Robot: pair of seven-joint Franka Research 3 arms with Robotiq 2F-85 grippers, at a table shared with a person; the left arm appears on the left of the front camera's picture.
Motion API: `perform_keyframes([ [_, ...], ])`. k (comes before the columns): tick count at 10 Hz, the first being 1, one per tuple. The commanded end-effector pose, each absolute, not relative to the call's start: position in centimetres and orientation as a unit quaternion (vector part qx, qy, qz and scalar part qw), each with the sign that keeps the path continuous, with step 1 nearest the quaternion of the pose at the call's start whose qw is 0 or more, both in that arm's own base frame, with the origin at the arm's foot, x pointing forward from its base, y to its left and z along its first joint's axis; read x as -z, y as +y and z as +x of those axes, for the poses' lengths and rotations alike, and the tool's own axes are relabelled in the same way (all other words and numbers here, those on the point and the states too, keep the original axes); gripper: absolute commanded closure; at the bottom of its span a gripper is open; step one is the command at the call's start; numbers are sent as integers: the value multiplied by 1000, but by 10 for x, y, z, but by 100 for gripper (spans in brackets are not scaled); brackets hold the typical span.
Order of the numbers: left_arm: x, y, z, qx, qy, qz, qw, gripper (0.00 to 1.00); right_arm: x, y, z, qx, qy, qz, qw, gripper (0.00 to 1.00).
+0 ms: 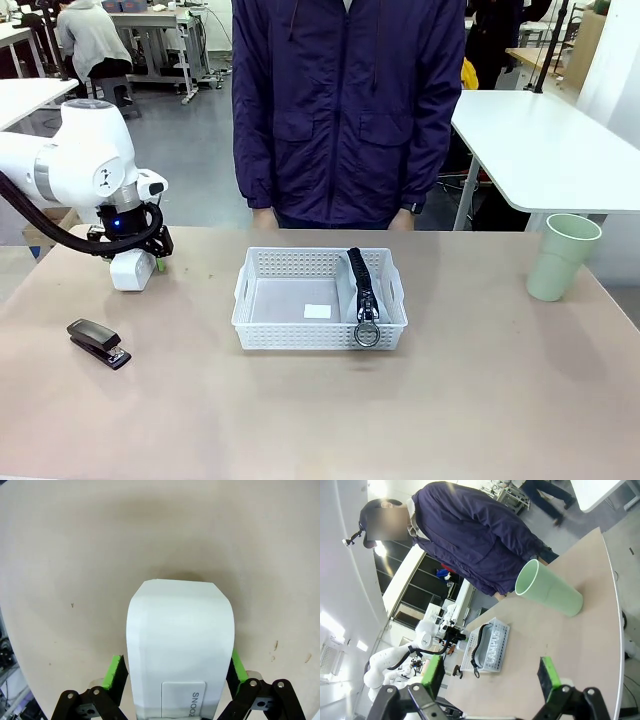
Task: Efficiently arrange items inside the basket to fit them all.
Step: Pick up the Digital clock and place it inside the Organizing basket.
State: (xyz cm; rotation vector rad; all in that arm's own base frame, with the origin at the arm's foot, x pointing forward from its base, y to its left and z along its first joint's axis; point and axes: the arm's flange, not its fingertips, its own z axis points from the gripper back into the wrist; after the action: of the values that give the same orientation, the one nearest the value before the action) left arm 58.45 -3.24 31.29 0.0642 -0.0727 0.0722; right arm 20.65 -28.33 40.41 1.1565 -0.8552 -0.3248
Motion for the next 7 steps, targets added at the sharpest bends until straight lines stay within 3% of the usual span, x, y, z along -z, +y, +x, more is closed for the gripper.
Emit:
perform_keyframes([
  [1,-315,-32,587,-48,-35,41,997,0,-405,-284,208,139,-405,526,735,0],
  [2,-316,-31,587,-46,-32,31,998,0,-405,-284,208,139,-405,526,735,0],
  [3,-317,-29,587,-49,-37,26,998,41,-405,-284,208,139,-405,526,735,0],
  [4,-319,-28,587,-46,-34,24,998,58,-405,-284,208,139,-405,526,735,0],
  [5,-319,-29,587,-44,-34,30,998,58,-405,-284,208,139,-405,526,735,0],
  [6,-318,-29,587,-43,-35,32,998,100,-405,-284,208,139,-405,526,735,0],
  [7,-317,-28,587,-44,-34,32,998,74,-405,-284,208,139,-405,526,735,0],
])
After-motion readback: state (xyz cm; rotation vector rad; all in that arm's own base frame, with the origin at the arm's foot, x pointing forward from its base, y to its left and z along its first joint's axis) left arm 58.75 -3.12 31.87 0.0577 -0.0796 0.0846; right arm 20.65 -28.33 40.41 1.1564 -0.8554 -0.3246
